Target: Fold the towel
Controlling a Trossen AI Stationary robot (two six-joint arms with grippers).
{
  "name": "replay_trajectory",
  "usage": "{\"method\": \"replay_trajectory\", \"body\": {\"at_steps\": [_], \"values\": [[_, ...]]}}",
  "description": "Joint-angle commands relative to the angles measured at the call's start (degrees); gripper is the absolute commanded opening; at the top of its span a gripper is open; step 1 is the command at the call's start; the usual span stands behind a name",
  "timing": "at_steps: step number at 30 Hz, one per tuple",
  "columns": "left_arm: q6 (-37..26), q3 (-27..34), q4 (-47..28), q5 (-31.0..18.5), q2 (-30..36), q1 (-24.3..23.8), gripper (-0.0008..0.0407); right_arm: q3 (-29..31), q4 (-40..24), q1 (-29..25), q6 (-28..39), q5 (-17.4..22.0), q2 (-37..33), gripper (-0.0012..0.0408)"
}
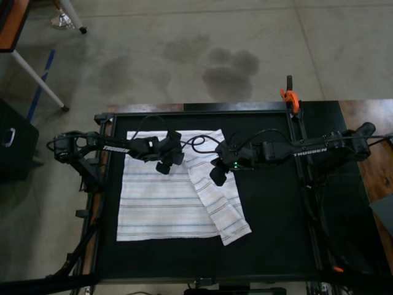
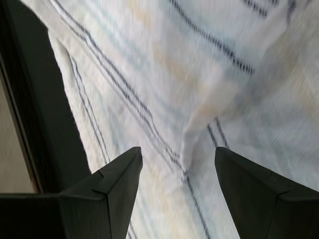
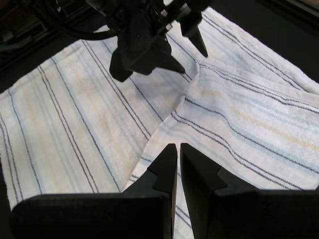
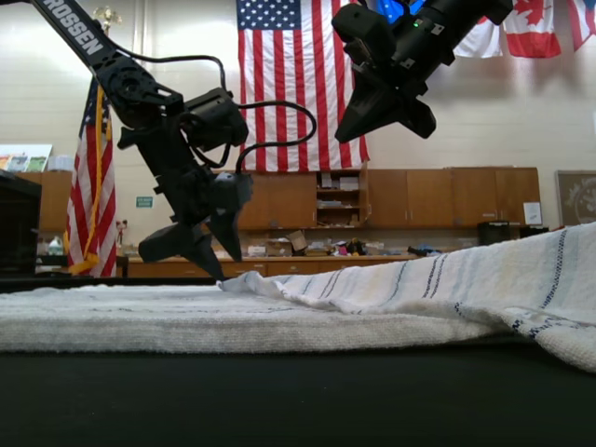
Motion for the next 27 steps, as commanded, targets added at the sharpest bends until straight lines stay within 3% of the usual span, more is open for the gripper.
{"method": "replay_trajectory", "body": {"at_steps": [1,4,8,10,17,22,27], "values": [[0.4,0.0,-0.2,0.9,0.3,0.7,0.0203,0.0,-0.1,0.0,0.0,0.0,0.0,0.0006],[1.4,0.0,-0.6,5.1,0.3,2.0,0.0203,0.0,-0.1,0.0,0.0,0.0,0.0,0.0006],[0.7,0.3,-0.8,6.2,0.1,4.3,0.0203,0.0,0.2,0.0,0.0,0.0,0.0,0.0006],[0.5,1.1,-2.3,9.7,0.1,5.3,0.0201,0.0,0.4,0.0,0.0,0.0,0.0,0.0006],[-0.2,2.5,-5.5,15.0,1.4,6.2,0.0159,0.0,1.0,0.0,0.0,0.0,0.0,0.0006],[-0.5,2.5,-5.2,14.9,3.0,6.2,0.0124,0.0,1.7,0.0,0.0,0.0,0.0,0.0006],[-0.6,2.5,-3.7,11.7,4.1,6.3,0.0121,0.0,1.8,0.0,0.0,0.0,0.0,0.0006]]}}
